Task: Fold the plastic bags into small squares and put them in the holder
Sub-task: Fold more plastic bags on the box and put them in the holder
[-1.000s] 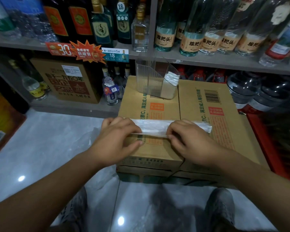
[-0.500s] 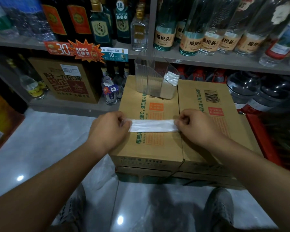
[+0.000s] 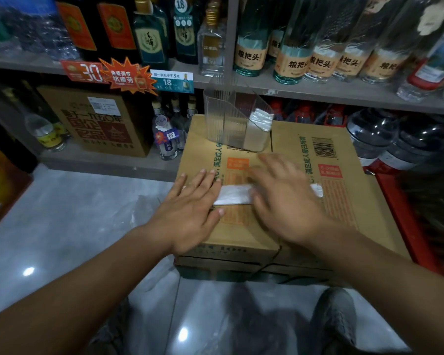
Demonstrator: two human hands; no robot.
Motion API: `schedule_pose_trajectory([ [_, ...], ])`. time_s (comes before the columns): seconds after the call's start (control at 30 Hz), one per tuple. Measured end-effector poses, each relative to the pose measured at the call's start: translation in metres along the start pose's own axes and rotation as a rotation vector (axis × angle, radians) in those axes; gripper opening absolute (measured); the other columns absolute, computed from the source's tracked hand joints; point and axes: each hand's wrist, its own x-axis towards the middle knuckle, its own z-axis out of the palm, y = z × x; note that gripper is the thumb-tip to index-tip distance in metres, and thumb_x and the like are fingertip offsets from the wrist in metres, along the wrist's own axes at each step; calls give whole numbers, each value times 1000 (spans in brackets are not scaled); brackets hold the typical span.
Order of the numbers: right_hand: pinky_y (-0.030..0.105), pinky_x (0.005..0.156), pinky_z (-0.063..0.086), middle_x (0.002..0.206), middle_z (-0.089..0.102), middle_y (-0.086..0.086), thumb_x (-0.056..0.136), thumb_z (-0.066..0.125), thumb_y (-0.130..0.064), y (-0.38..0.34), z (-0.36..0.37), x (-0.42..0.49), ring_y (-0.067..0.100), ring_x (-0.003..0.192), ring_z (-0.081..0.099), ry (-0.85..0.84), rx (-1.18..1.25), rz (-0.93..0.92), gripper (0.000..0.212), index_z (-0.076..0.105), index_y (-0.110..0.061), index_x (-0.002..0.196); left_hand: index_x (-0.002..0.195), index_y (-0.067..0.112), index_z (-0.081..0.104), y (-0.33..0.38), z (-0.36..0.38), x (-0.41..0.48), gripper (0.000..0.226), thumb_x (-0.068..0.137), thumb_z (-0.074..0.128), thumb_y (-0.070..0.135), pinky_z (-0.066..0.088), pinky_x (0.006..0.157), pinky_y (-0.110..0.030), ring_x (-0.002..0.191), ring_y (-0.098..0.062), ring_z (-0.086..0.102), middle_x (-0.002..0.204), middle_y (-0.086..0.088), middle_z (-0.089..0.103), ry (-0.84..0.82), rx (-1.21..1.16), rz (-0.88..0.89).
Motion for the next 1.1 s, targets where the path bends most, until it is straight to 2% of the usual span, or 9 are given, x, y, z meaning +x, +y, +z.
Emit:
schedule_pose_trajectory([
  [0.07, 38, 125, -5, 169, 1, 0, 101, 22, -54, -15, 11, -6, 20, 155, -11, -188, 26, -106, 65, 19, -24, 160, 162, 22, -7, 0, -1, -1, 83, 90, -9, 63, -16, 124, -42, 152, -9, -25, 168, 3, -17, -7, 22, -1],
  [0.13, 37, 123, -17, 168, -17, -1, 98, 8, -63, -18, 23, -11, 16, 151, -26, -338, -6, -101, 75, 1, -23, 162, 161, 22, -10, 1, -1, -2, 84, 89, -11, 64, -16, 124, -43, 151, -8, -26, 168, 4, -19, -21, 31, -3],
  [0.27, 43, 124, -15, 165, -24, -6, 91, -5, -68, -2, 24, -17, 12, 149, -28, -393, -76, -65, 82, -13, -23, 160, 160, 21, -15, 1, -5, -6, 88, 86, -12, 68, -12, 124, -46, 151, -9, -26, 167, 6, -22, -48, 51, -31],
  [0.47, 44, 123, -16, 165, -20, -9, 86, -10, -71, 13, 20, -25, 9, 150, -25, -385, -93, -25, 87, -13, -24, 160, 160, 24, -16, -2, -8, -21, 86, 92, 2, 75, -9, 124, -39, 148, -4, -27, 166, 5, -24, -72, -8, -81],
  [0.57, 45, 124, -13, 168, -12, -7, 87, -5, -74, 15, 18, -28, 10, 152, -19, -354, -38, -35, 90, -6, -23, 161, 162, 24, -6, -8, -11, -33, 83, 97, 14, 71, 0, 122, -33, 149, -2, -20, 169, 5, -16, -62, -55, -37],
  [0.77, 47, 125, -7, 169, -8, 1, 84, 17, -82, 9, 11, -35, 18, 154, -14, -268, -40, -110, 89, 25, -27, 154, 154, 27, 36, -19, -3, -67, 81, 87, 44, 72, 29, 115, -36, 144, -13, 29, 157, 6, 37, 163, -187, 67],
  [0.9, 43, 115, 23, 155, 30, 3, 84, 52, -72, -10, 8, -38, 23, 142, 23, -121, -21, -190, 71, 47, -28, 139, 132, 28, 59, -26, 2, -76, 57, 81, 76, 46, 43, 100, -42, 124, -18, 47, 133, 8, 54, 270, -166, 120],
  [1.0, 41, 101, 43, 130, 50, 1, 83, 71, -53, -32, 15, -41, 21, 121, 42, -72, 105, -262, 54, 60, -22, 126, 113, 28, 69, -26, 2, -77, 34, 80, 73, 33, 48, 90, -45, 109, -22, 55, 118, 7, 60, 332, -155, 127],
  [1.1, 42, 93, 48, 119, 55, 1, 84, 74, -41, -44, 22, -42, 22, 114, 47, -70, 130, -255, 42, 64, -20, 118, 102, 30, 73, -24, -3, -78, 24, 81, 63, 32, 48, 85, -43, 102, -17, 56, 109, 12, 61, 341, -213, 126],
])
